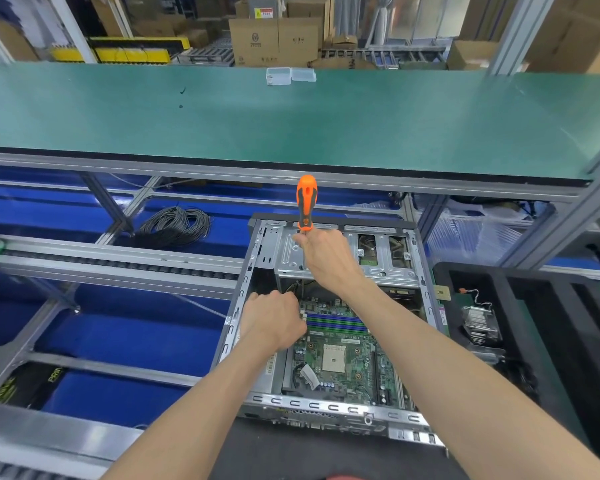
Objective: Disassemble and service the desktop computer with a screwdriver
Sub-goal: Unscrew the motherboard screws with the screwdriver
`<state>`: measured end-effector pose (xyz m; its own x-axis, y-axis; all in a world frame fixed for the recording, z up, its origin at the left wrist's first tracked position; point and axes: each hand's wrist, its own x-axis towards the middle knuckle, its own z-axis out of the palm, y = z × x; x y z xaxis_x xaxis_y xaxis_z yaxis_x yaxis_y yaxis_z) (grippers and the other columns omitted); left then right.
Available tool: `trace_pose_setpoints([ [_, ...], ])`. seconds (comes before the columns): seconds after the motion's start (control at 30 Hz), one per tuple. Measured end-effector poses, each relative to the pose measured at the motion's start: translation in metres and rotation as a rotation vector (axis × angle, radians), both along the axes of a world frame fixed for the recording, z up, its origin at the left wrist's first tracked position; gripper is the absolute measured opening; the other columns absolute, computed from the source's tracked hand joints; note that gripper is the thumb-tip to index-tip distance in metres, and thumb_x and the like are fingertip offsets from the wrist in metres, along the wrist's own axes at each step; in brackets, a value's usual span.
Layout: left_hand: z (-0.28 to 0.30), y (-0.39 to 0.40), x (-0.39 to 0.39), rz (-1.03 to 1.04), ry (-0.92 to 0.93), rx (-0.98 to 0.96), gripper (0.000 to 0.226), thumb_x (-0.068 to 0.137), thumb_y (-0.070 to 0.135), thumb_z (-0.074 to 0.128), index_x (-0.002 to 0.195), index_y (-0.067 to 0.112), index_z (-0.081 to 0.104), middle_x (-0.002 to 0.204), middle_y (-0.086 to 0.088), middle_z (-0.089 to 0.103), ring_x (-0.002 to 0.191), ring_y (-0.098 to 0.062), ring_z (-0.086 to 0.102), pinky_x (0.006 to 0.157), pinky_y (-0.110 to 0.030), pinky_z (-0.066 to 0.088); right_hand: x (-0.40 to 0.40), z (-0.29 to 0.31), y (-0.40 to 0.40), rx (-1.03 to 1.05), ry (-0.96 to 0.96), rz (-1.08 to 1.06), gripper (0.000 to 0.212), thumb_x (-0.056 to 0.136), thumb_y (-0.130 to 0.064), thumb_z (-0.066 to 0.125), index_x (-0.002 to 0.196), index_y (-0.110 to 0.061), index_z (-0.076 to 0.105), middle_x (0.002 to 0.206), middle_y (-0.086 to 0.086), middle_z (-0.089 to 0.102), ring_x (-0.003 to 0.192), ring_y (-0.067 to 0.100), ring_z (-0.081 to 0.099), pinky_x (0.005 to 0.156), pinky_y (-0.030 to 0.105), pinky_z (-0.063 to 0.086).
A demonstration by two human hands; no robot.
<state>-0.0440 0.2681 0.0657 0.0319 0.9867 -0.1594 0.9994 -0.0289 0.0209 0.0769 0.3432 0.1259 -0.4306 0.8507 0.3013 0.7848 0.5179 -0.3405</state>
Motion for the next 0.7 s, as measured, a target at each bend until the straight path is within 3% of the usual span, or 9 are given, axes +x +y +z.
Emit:
trace_pose_setpoints([
  [0.1, 0.0007, -0.0008, -0.0002, -0.003, -0.004, 0.007, 0.015, 0.077, 0.026, 0.049, 0.062, 0.025, 0.046, 0.056, 0.005, 0.048, 0.05, -0.014, 0.038, 0.08, -0.039, 0.037, 0.0002, -0.0001, -0.0018, 0.004, 0.008, 0.009, 0.025, 0.106, -0.009, 0.047, 0.114, -0.001, 0.07, 0.077, 0.013, 0.062, 0.061, 0.036, 0.057, 0.059, 0.047, 0.053],
  [0.2, 0.0006, -0.0009, -0.0002, -0.001, -0.013, 0.01, 0.012, 0.076, 0.025, 0.049, 0.065, 0.024, 0.052, 0.056, 0.005, 0.049, 0.05, -0.015, 0.038, 0.084, -0.041, 0.041, 0.0007, -0.0014, -0.0011, 0.01, -0.001, 0.0, 0.026, 0.107, -0.01, 0.046, 0.115, -0.002, 0.07, 0.074, 0.007, 0.052, 0.059, 0.032, 0.05, 0.055, 0.041, 0.046],
  [0.3, 0.0009, -0.0012, 0.0001, 0.005, -0.015, 0.007, 0.014, 0.077, 0.026, 0.049, 0.077, 0.023, 0.063, 0.058, 0.006, 0.047, 0.055, -0.02, 0.045, 0.086, -0.041, 0.041, -0.0001, -0.0038, -0.0008, -0.011, -0.025, -0.018, 0.032, 0.109, -0.02, 0.04, 0.111, -0.004, 0.069, 0.075, 0.006, 0.055, 0.06, 0.029, 0.048, 0.056, 0.036, 0.036],
  [0.43, 0.0014, -0.0017, 0.0, 0.002, -0.015, 0.004, 0.016, 0.077, 0.027, 0.049, 0.079, 0.023, 0.064, 0.059, 0.007, 0.047, 0.059, -0.023, 0.048, 0.09, -0.042, 0.044, -0.0005, -0.0031, 0.0003, 0.01, -0.013, -0.003, 0.025, 0.108, -0.013, 0.044, 0.102, -0.005, 0.068, 0.071, 0.003, 0.046, 0.059, 0.035, 0.055, 0.052, 0.039, 0.039],
  [0.57, 0.0017, -0.0016, -0.0001, -0.003, 0.001, -0.012, 0.031, 0.074, 0.026, 0.047, 0.094, 0.025, 0.071, 0.065, 0.005, 0.049, 0.066, -0.025, 0.052, 0.084, -0.04, 0.04, -0.0023, -0.0062, 0.002, -0.019, 0.033, -0.029, 0.029, 0.108, -0.02, 0.044, 0.106, -0.005, 0.069, 0.073, 0.007, 0.059, 0.057, 0.03, 0.048, 0.054, 0.036, 0.037],
  [0.7, 0.0016, -0.0016, -0.0004, -0.003, -0.008, -0.01, 0.034, 0.072, 0.025, 0.046, 0.093, 0.026, 0.073, 0.061, 0.006, 0.047, 0.063, -0.024, 0.051, 0.083, -0.04, 0.04, -0.0026, -0.0076, 0.002, -0.042, 0.058, -0.044, 0.03, 0.108, -0.022, 0.044, 0.104, -0.006, 0.069, 0.068, 0.006, 0.056, 0.049, 0.024, 0.045, 0.052, 0.033, 0.032],
])
